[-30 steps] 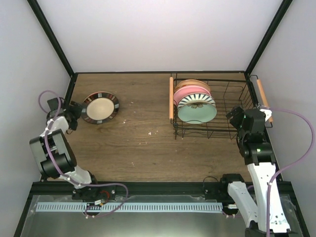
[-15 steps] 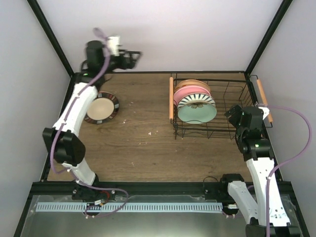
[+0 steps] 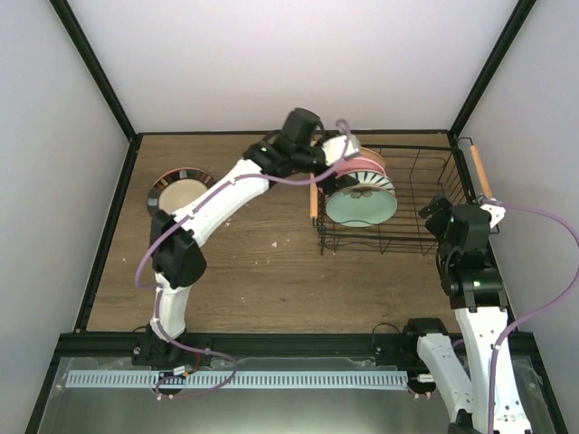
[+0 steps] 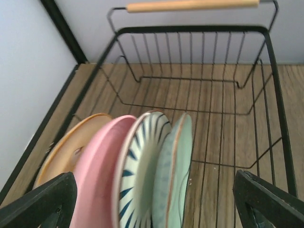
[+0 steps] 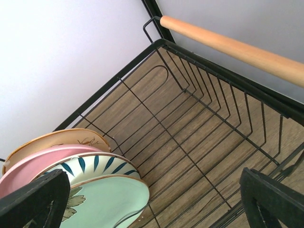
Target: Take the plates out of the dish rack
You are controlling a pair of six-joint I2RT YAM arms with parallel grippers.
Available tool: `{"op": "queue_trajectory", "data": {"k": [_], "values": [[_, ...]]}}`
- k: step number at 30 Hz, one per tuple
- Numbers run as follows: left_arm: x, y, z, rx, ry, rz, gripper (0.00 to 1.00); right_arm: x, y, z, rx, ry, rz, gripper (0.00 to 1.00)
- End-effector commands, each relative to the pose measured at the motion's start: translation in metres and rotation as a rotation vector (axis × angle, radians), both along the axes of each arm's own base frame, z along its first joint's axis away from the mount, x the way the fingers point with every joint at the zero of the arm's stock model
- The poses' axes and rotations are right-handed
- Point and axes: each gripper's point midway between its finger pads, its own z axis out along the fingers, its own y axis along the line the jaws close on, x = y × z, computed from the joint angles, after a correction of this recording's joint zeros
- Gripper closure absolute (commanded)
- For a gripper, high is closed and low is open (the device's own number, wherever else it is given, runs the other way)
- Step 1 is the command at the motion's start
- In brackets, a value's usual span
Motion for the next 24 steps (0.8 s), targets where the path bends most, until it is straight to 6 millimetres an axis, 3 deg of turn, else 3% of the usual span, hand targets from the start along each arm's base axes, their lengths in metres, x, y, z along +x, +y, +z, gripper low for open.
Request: {"op": "queue_trajectory", "data": {"k": [1, 7, 16, 24], "values": [[-0.019, -0.03, -0.013, 0.123, -0.175, -0.099, 0.09, -0.009, -0.01, 0.013, -0.023, -0.02, -0.057, 0.0], [-0.017, -0.054, -0.038, 0.165, -0.179, -0.101, 0.15, -0.01, -0.013, 0.014, -0.031, -0.02, -0.067, 0.0], [-0.008, -0.062, -0.081, 0.227, -0.144, -0.088, 0.24, -0.01, -0.014, 0.012, -0.038, -0.016, -0.074, 0.0], [0.001, -0.065, -0.102, 0.253, -0.135, -0.061, 0.48, -0.011, -0.014, 0.012, -0.035, -0.02, -0.078, 0.0]]}}
